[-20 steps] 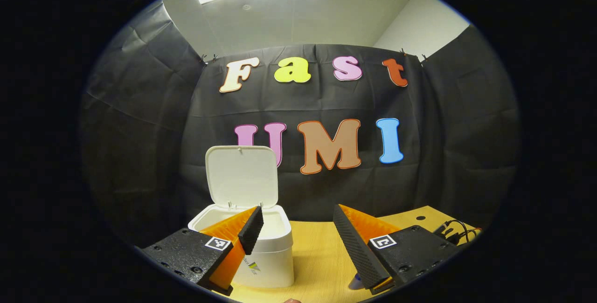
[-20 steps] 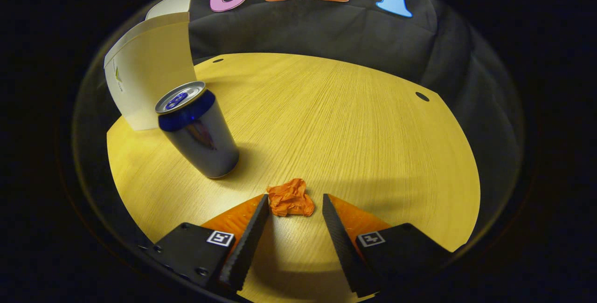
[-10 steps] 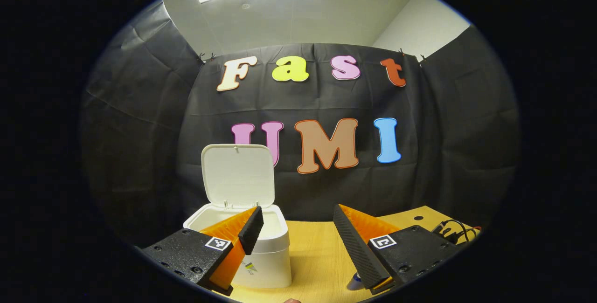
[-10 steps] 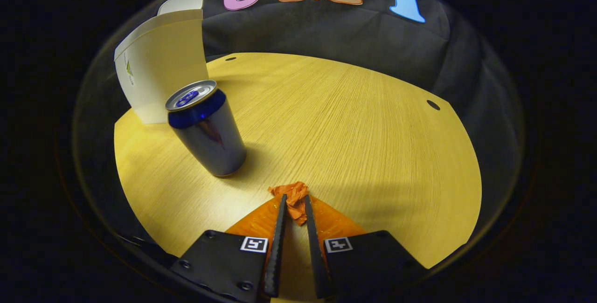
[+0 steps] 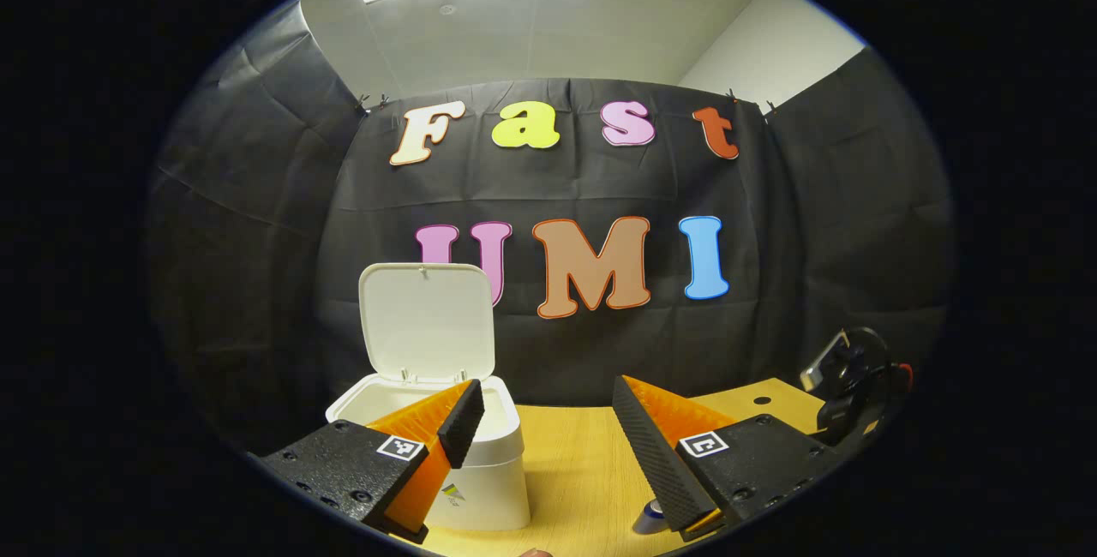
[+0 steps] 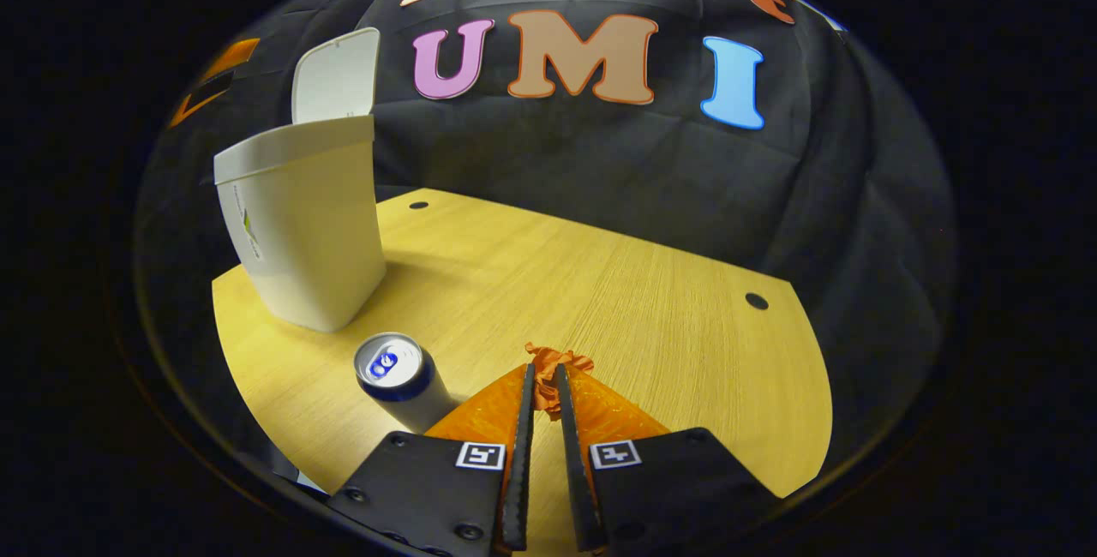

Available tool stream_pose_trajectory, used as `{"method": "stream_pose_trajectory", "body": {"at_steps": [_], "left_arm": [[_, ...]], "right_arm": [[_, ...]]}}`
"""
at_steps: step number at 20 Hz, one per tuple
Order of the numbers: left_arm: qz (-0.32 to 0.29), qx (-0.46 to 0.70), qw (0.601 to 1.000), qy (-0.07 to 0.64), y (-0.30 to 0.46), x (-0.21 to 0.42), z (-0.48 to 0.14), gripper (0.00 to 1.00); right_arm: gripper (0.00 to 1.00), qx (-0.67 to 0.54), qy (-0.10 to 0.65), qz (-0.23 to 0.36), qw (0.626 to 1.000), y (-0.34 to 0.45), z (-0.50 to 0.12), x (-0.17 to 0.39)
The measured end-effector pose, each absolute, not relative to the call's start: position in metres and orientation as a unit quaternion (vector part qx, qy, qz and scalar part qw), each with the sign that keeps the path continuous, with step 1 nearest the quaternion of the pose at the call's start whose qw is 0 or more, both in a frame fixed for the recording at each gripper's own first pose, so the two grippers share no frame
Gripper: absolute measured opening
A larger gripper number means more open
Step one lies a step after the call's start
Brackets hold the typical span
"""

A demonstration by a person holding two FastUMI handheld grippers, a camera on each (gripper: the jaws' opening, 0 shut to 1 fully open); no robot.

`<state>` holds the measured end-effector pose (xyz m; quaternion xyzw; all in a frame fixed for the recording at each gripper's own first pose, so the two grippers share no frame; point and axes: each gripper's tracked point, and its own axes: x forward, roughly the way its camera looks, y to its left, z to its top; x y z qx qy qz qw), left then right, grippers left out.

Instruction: Press the lid of the desktop garbage bin to open it, pick up the crumpled paper on the desktop and throw it into the bin, then pick up the pop can on the desktop and drop it into the bin, and finally close the garbage bin lid.

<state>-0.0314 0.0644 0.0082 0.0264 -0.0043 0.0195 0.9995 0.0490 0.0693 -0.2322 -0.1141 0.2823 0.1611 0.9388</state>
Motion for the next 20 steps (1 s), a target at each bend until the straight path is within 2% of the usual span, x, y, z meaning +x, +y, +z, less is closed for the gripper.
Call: {"method": "stream_pose_trajectory", "body": {"at_steps": [5,11,16,20], "left_arm": [[0.026,0.023,0.999,0.002,0.072,-0.034,0.004,0.92],[0.050,0.024,0.998,-0.004,0.100,-0.044,0.008,0.92],[0.085,0.023,0.996,-0.006,0.141,-0.060,0.009,0.92],[0.113,0.025,0.993,-0.007,0.180,-0.074,0.008,0.92]], "right_arm": [[0.23,-0.126,0.165,0.212,0.955,0.121,-0.133,0.069],[0.22,-0.115,0.067,0.286,0.949,0.201,-0.041,0.067],[0.22,-0.098,0.038,0.333,0.937,0.267,-0.010,0.065],[0.24,-0.093,0.045,0.357,0.928,0.315,-0.013,0.065]]}}
